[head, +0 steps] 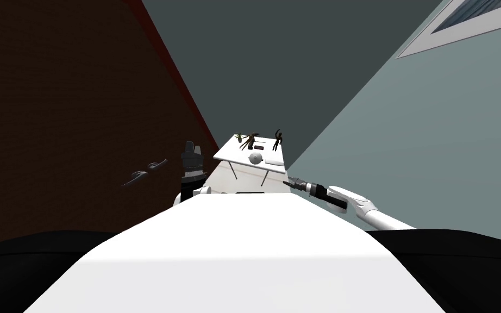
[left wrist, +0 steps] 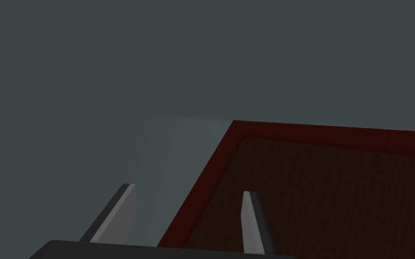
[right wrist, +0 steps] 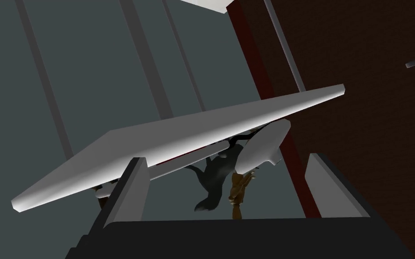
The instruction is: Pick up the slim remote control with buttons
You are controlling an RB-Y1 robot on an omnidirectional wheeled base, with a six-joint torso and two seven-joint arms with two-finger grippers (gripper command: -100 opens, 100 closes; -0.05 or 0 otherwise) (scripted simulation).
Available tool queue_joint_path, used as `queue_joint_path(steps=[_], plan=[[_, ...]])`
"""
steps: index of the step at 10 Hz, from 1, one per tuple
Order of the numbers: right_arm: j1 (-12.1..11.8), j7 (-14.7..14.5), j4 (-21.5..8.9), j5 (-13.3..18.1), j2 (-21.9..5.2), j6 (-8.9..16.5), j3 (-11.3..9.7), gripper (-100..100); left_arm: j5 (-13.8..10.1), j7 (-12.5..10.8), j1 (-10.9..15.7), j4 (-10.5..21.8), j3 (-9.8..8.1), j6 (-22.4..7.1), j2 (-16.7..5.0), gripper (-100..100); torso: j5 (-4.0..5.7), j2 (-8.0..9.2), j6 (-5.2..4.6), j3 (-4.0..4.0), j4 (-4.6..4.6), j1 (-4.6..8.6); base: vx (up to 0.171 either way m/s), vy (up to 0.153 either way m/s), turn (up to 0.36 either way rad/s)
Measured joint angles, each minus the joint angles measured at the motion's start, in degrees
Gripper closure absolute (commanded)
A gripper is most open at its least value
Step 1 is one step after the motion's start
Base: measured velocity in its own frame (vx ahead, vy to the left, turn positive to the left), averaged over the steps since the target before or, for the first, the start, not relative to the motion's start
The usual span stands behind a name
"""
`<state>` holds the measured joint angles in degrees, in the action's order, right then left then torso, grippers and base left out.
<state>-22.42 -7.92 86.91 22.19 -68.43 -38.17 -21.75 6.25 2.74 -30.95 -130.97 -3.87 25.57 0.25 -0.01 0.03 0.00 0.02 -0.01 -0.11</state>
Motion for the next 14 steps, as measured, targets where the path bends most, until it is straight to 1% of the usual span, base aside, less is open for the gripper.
queue_joint_path(steps=[3,4,6,7,8,9,10,11,12,13,14], plan=[[-0.01,0.0,0.01,0.0,0.0,0.0,0.0,-100,0.0,0.0,0.0,0.0,0.0,0.0,0.0,0,0.01,-0.03,0.02,-0.01,0.0,0.06,0.007,0.0,0.038],[0.1,-0.02,-1.02,0.22,-0.84,-0.37,-0.32,-100,0.0,0.0,0.0,0.0,0.0,0.0,0.0,0,0.02,-0.03,0.01,-0.02,0.01,0.16,-0.013,-0.031,0.087],[0.09,0.38,-2.04,0.87,-3.38,-0.35,-1.15,-100,0.0,0.0,0.01,0.0,0.0,0.0,0.0,0,0.04,0.1,0.02,0.06,-0.02,0.21,-0.043,-0.02,0.101],[-0.82,0.35,-2.47,0.9,-5.22,-0.64,-1.0,-100,0.0,0.0,0.01,0.0,0.0,0.0,0.0,0,0.02,0.15,0.01,0.09,-0.04,0.17,-0.034,-0.018,0.12],[-0.64,0.26,-4.07,1.46,-6.41,-1.21,-1.6,-100,0.0,0.0,0.01,0.0,0.0,0.0,0.0,0,0.04,0.13,0.02,0.08,-0.03,0.18,-0.032,-0.015,0.138],[-0.73,0.35,-5.05,2.01,-7.98,-1.48,-2.17,-100,0.0,0.0,0.01,0.0,0.0,0.0,0.0,0,0.03,0.11,0.02,0.07,-0.03,0.17,-0.021,-0.018,0.148],[-0.63,0.32,-7.01,2.55,-9.35,-2.31,-2.69,-100,0.0,0.0,0.01,0.0,0.0,0.0,0.0,0,0.03,0.07,0.03,0.05,-0.02,0.19,-0.019,-0.004,0.077],[-1.04,0.43,-6.77,2.73,-10.51,-2.21,-2.82,-100,0.0,0.0,0.0,0.0,0.0,0.0,0.0,0,0.03,0.06,0.01,0.04,-0.02,0.13,-0.01,-0.007,0.065],[-1.06,0.61,-7.67,3.07,-12.03,-2.46,-3.14,-100,0.0,0.0,0.0,0.0,0.0,0.0,0.0,0,0.02,0.03,0.02,0.02,-0.01,0.14,-0.014,-0.014,0.134],[-1.3,0.91,-8.18,3.59,-13.82,-2.47,-3.65,-100,0.0,0.0,0.01,0.0,0.0,0.0,0.0,0,0.03,0.03,0.03,0.02,-0.01,0.15,-0.017,-0.015,0.166],[-1.92,1.33,-8.45,3.82,-16.21,-2.44,-3.86,-100,0.0,0.0,0.01,0.0,0.0,0.0,0.0,0,0.02,0.02,0.03,0.02,-0.01,0.16,-0.02,-0.009,0.124]])
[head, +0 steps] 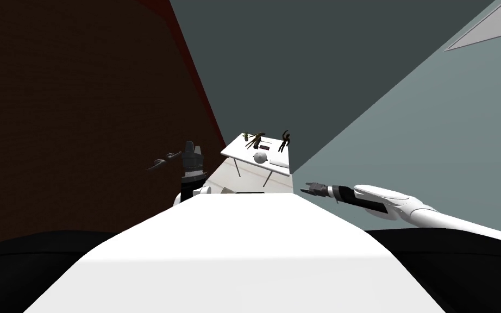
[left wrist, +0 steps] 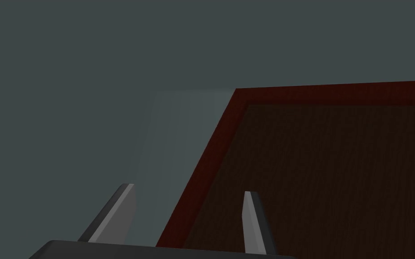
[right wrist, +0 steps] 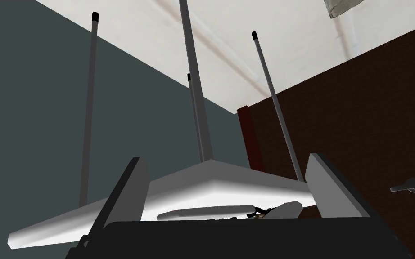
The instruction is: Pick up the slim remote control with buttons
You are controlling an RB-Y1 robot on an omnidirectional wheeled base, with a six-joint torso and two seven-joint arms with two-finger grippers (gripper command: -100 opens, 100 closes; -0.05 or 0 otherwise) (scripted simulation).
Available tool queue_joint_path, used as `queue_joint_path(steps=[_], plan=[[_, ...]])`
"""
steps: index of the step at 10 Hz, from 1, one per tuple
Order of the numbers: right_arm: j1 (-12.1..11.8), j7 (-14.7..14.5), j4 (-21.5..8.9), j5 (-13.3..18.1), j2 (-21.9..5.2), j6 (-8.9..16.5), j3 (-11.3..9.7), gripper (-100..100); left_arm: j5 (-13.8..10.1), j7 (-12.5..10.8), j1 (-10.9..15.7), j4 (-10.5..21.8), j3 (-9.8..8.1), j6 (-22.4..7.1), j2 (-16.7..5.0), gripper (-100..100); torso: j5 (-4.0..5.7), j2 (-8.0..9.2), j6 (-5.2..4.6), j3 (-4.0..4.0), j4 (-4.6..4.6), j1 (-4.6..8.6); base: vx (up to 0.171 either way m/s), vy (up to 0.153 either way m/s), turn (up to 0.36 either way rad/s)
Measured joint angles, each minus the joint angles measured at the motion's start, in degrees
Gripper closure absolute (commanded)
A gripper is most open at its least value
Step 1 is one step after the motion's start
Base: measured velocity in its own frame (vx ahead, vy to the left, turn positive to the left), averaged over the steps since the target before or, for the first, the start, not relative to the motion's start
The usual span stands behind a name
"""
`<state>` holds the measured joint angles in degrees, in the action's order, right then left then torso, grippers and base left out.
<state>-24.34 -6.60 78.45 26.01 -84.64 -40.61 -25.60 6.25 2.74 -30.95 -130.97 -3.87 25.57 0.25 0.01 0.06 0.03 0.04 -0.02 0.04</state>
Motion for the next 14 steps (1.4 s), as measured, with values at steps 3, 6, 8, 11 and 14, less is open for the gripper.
queue_joint_path(steps=[3,6,8,11,14], plan=[[-0.55,-0.33,-3.38,1.53,-4.11,-0.89,-1.43,-100,0.0,0.0,0.0,0.0,0.0,0.0,0.0,0,0.01,0.05,-0.03,0.03,-0.01,-0.07,-0.025,0.002,0.088],[-2.94,-0.41,-2.82,1.27,-9.5,0.25,-1.45,-100,0.0,0.0,-0.01,0.0,0.0,0.0,0.0,0,0.02,-0.03,-0.02,-0.02,0.01,-0.05,-0.005,0.003,0.09],[-1.69,-0.22,-4.96,2.66,-9.59,-0.66,-2.51,-100,0.0,0.0,-0.01,0.0,0.0,0.0,0.0,0,0.0,-0.02,-0.03,-0.01,0.0,-0.09,-0.007,0.009,0.066],[-3.53,-1.1,-6.49,2.45,-13.75,-1.01,-2.79,-100,0.0,0.0,-0.01,0.0,0.0,0.0,0.0,0,0.01,-0.05,-0.02,-0.03,0.01,-0.11,0.002,0.01,0.091],[-2.71,-0.4,-8.31,4.56,-15.51,-1.63,-4.02,-100,0.0,0.0,-0.01,0.0,0.0,0.0,0.0,0,0.02,-0.08,-0.02,-0.05,0.02,-0.08,0.007,0.004,0.062]])
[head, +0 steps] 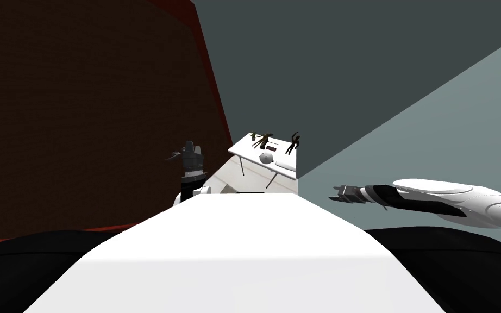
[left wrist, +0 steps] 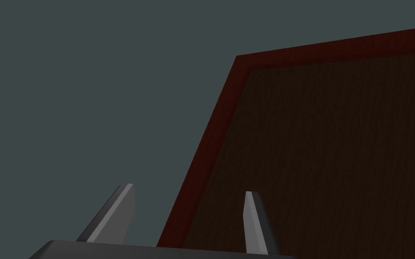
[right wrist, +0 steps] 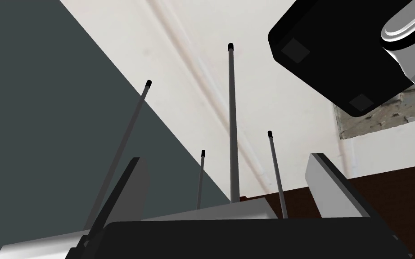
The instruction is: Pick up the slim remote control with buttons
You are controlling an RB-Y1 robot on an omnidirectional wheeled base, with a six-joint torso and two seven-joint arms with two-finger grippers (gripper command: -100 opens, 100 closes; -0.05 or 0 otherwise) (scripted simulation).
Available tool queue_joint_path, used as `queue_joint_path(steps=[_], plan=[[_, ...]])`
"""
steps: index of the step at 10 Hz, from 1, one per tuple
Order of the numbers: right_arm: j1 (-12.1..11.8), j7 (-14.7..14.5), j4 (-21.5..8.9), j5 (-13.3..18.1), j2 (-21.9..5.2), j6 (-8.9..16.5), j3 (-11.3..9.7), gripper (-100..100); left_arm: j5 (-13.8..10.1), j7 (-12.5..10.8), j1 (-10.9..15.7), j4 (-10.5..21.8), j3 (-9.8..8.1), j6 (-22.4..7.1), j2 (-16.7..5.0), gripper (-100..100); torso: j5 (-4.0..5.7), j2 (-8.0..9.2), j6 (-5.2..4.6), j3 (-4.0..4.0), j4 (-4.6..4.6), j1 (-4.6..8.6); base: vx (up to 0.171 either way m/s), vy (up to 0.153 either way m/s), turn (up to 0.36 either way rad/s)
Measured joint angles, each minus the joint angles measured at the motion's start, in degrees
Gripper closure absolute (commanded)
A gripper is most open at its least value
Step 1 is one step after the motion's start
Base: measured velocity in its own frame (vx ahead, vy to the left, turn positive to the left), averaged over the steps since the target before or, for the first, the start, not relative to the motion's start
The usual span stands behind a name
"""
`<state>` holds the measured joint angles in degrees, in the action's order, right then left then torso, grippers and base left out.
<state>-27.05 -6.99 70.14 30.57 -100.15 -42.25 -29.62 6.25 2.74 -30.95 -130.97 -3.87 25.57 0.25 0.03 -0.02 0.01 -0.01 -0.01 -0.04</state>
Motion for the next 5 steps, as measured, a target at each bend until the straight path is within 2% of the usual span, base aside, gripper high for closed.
queue_joint_path(steps=[5], plan=[[-1.25,-0.22,-0.23,0.56,-2.79,0.51,-0.6,-100,0.0,0.0,0.0,0.0,0.0,0.0,0.0,0,-0.02,0.0,-0.01,0.0,0.0,-0.07,0.01,0.015,0.053]])
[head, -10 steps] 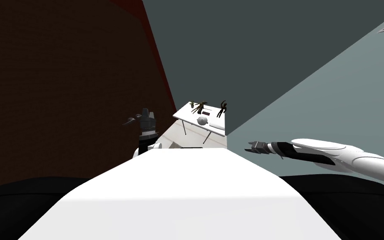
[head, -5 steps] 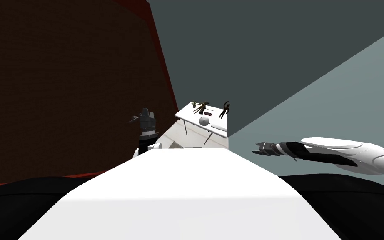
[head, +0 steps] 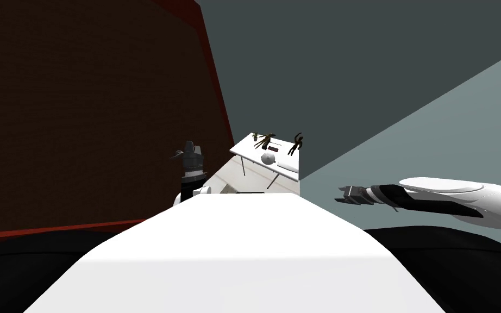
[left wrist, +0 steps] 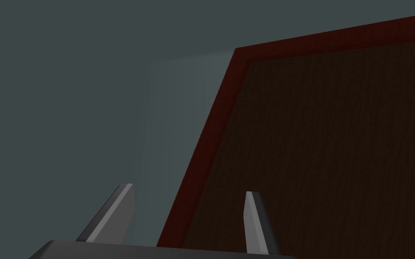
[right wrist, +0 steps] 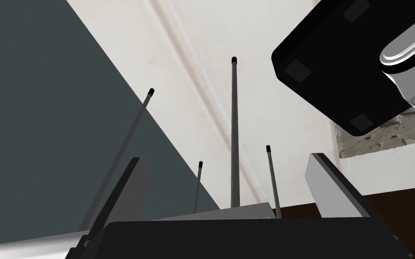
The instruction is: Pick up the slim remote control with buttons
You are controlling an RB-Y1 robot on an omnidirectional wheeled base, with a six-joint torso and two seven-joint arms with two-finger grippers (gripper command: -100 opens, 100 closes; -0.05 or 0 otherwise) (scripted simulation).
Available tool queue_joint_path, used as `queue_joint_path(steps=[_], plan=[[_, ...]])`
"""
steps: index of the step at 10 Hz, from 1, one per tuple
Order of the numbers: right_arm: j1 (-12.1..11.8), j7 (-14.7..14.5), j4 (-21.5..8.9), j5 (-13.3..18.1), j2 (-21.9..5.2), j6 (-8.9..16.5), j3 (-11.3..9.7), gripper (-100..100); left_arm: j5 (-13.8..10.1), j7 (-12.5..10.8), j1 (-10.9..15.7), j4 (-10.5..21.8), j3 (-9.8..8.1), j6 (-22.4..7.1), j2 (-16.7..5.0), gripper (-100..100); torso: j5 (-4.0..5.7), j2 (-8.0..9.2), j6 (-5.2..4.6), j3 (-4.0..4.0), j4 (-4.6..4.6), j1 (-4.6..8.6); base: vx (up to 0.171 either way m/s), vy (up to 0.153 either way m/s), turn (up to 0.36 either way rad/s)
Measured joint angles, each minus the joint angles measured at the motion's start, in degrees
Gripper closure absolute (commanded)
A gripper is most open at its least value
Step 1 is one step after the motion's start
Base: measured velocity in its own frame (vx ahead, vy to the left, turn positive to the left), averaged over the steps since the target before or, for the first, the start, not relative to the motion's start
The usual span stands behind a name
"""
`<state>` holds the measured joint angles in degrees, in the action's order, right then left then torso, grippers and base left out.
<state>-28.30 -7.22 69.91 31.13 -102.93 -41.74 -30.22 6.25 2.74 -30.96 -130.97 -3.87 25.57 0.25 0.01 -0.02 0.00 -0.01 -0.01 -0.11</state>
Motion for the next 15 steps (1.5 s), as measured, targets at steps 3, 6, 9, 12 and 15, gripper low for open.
queue_joint_path(steps=[3,6,9,12,15], plan=[[0.24,0.21,-0.26,0.63,-0.15,-0.1,-0.17,-100,0.0,0.0,0.0,0.0,0.0,0.0,0.0,0,0.01,0.06,-0.02,0.03,-0.01,0.03,-0.001,0.014,0.012],[-0.16,0.11,-0.09,0.83,-0.76,0.2,-0.37,-100,0.0,0.0,0.0,0.0,0.0,0.0,0.0,0,0.02,-0.04,0.01,-0.02,0.01,0.08,0.022,0.002,0.076],[-0.25,0.33,-0.06,1.59,-1.24,0.31,-0.62,-100,0.0,0.0,0.0,0.0,0.0,0.0,0.0,0,0.01,0.0,-0.01,0.0,0.0,0.01,0.013,0.02,0.041],[-0.48,0.45,0.2,2.14,-1.65,0.56,-0.84,-100,0.0,0.0,0.0,0.0,0.0,0.0,0.0,0,0.0,0.03,-0.01,0.02,-0.01,-0.01,0.005,0.021,0.013],[-0.67,0.59,0.49,2.68,-1.94,0.8,-1.04,-100,0.0,0.0,0.0,0.0,0.0,0.0,0.0,0,0.02,-0.06,0.0,-0.04,0.02,0.04,0.024,0.013,0.057]])
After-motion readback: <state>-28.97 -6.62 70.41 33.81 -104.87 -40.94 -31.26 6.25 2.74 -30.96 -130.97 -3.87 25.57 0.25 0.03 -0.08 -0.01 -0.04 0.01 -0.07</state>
